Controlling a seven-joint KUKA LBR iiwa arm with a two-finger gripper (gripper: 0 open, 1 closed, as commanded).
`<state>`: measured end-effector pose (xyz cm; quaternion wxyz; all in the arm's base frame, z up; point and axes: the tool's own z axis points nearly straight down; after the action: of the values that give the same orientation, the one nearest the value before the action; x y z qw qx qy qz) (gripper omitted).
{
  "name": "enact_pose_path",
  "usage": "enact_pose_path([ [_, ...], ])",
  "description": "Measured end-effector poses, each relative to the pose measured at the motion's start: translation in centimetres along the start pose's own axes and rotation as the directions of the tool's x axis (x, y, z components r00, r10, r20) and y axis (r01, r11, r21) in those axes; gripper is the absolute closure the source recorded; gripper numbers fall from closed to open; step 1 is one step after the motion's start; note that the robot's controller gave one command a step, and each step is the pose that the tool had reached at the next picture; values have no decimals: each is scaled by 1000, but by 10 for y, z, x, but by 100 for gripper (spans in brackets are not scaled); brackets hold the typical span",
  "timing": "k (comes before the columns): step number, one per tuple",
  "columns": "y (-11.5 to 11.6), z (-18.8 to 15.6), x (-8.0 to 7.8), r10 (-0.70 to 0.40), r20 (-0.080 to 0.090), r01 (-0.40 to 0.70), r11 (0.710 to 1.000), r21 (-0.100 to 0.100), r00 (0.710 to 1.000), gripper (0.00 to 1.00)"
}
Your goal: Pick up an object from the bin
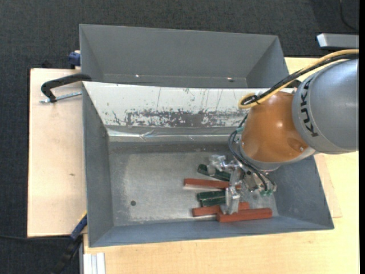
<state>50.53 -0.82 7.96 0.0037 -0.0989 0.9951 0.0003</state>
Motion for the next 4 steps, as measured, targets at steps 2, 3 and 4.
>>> enact_pose_path([
  [2,49,3,-10,151,9,-151,989,-1,989,100],
  [3,49,6,-6,150,-2,-150,989,0,989,0],
  [4,49,4,-10,151,10,-151,989,-1,989,100],
])
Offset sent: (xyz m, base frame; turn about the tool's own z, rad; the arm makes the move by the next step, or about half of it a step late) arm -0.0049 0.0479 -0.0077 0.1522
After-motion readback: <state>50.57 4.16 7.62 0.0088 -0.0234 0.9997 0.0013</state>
